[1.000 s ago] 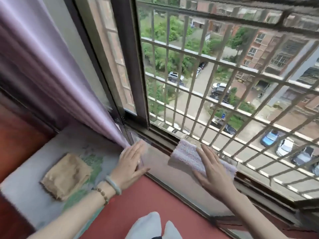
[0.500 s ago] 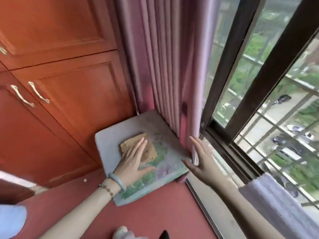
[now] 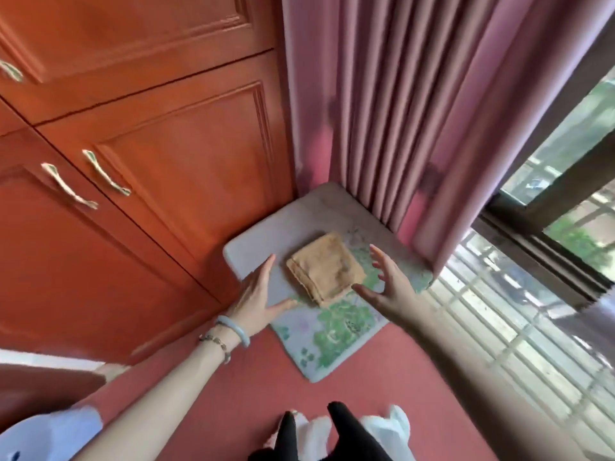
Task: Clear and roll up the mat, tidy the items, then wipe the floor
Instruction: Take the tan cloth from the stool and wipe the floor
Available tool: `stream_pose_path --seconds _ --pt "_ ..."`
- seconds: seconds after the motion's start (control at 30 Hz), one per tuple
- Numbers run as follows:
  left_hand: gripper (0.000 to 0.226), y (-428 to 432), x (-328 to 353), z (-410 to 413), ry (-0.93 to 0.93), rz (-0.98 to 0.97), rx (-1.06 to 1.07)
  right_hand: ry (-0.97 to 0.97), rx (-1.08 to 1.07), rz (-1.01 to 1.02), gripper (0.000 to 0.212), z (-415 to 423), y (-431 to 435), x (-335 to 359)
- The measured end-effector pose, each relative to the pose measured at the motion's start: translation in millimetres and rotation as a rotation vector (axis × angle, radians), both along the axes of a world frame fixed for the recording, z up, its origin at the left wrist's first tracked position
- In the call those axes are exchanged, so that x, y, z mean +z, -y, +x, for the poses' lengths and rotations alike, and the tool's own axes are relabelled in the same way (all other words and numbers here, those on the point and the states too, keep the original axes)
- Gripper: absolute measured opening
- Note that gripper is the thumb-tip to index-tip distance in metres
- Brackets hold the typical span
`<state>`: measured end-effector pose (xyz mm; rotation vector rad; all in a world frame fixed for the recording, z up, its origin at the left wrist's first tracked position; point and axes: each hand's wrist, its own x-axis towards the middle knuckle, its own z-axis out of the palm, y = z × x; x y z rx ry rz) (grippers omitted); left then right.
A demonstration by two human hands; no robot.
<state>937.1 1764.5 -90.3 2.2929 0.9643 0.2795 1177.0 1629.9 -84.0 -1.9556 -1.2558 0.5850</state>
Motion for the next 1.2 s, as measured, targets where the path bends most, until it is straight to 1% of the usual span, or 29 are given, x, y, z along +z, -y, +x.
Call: stream_pose_path --seconds 0.07,0.2,0.33,0.43,0.5,0.57,0.63,0.77,0.87,0.93,1.0,1.07,1.13,1.2 --pt "0.097 -18 -14 1 0.000 -0.083 0.012 -0.009 -0.046 -0.041 0.078 -7 -7 -6" --pt "0.094 -43 -47 16 -0.061 -0.161 0.069 -0.024 -0.105 -0.110 0.071 -1 -17 -28" --pt "0.086 -51 -79 39 -0.099 -0.223 0.163 0.006 -0.104 -0.163 0.064 22 -36 -54" --pt "0.083 -58 -104 56 -0.159 -0.254 0.209 -0.010 -0.115 -0.216 0.061 44 -57 -80" --pt "0.082 -67 -123 71 -0.195 -0.315 0.248 -0.023 -0.118 -0.248 0.059 60 -73 -98" --pt "0.080 -75 -141 86 -0.223 -0.429 0.343 -0.040 -0.114 -0.279 0.058 74 -90 -116" --pt "0.077 -81 -158 102 -0.234 -0.555 0.483 -0.048 -0.101 -0.317 0.058 87 -107 -134" --pt "0.060 -92 -191 131 -0.153 -0.772 0.740 -0.100 -0.100 -0.432 0.063 104 -138 -170" --pt "0.064 -94 -211 147 -0.160 -0.865 0.836 -0.158 -0.070 -0.567 0.068 108 -152 -195" --pt "0.064 -93 -226 154 -0.192 -0.843 0.876 -0.187 -0.078 -0.622 0.069 109 -158 -208" --pt "0.067 -92 -230 159 -0.231 -0.797 0.949 -0.228 -0.107 -0.632 0.069 110 -161 -218" --pt "0.068 -92 -236 163 -0.215 -0.823 1.017 -0.301 -0.151 -0.621 0.067 111 -163 -227" --pt "0.080 -93 -240 166 -0.175 -0.935 1.061 -0.389 -0.193 -0.618 0.056 112 -166 -233" --pt "0.092 -95 -249 163 -0.128 -1.049 1.082 -0.435 -0.194 -0.612 0.035 113 -171 -232"
